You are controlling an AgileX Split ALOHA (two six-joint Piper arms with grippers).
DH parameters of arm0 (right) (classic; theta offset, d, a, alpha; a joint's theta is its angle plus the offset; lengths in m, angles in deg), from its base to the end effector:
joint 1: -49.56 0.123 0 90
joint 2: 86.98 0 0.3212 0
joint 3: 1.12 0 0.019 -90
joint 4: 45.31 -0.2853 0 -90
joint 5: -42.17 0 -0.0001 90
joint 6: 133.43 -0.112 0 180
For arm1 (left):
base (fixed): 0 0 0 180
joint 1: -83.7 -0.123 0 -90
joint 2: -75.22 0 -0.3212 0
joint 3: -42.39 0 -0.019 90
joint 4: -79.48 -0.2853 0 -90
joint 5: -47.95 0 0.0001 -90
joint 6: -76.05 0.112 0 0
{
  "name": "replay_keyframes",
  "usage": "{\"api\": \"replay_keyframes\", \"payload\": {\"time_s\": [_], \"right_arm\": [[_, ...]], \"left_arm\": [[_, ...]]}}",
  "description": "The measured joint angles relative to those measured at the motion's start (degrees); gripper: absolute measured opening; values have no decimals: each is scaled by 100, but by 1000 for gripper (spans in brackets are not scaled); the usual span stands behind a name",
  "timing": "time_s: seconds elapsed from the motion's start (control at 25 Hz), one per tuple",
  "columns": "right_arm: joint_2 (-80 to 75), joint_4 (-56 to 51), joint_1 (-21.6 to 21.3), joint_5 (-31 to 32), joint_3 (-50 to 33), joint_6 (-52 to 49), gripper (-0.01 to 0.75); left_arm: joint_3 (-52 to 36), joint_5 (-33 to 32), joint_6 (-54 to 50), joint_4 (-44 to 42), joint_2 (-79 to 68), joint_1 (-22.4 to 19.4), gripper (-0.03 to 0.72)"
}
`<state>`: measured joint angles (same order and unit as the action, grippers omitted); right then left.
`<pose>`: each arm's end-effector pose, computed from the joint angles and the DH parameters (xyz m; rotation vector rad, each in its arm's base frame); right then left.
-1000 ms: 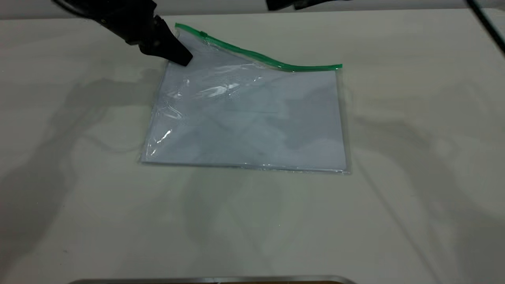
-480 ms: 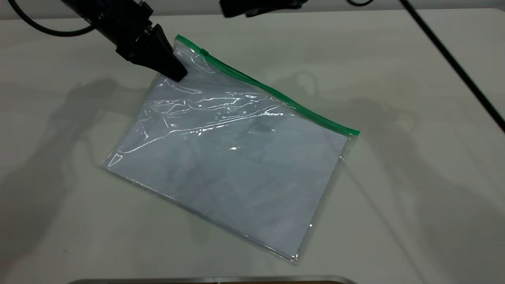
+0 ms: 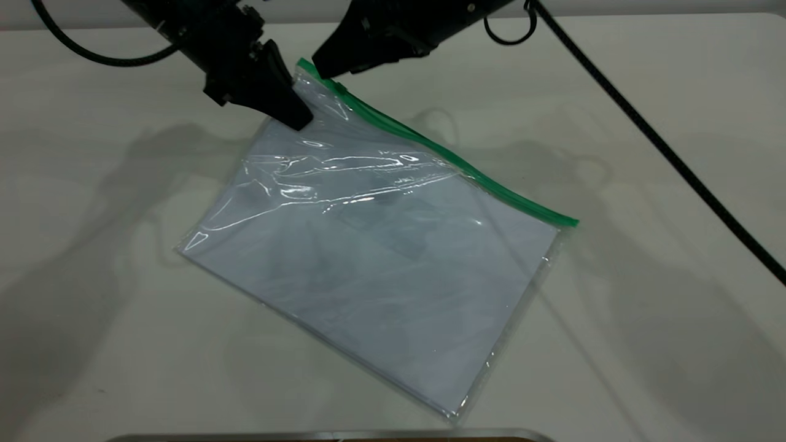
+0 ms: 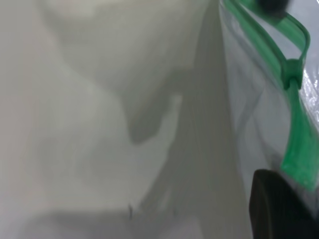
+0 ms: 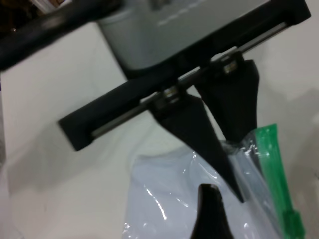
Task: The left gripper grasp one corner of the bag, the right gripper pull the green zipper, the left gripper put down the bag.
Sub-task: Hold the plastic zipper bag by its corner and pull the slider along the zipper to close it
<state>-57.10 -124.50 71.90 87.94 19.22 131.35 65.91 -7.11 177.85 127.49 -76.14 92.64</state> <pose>0.4882 0.2859 0.0536 -0.9861 2.1560 1.0491 0.5147 -0.1501 0.0291 1.6977 1.9832 -0.6701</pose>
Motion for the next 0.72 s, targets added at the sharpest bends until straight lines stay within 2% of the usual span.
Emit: {"api": "replay_keyframes", "payload": {"time_s": [0.44, 0.56, 0.72], "right_arm": [[-241, -37, 0, -11, 57, -35, 577], [-243, -114, 0, -11, 81, -35, 529], [-250, -115, 0, -18, 81, -35, 425]], "left_arm": [[0, 88, 135, 5, 0, 59, 55], [0, 93, 137, 5, 0, 59, 55], [0, 104, 137, 5, 0, 59, 55]]}}
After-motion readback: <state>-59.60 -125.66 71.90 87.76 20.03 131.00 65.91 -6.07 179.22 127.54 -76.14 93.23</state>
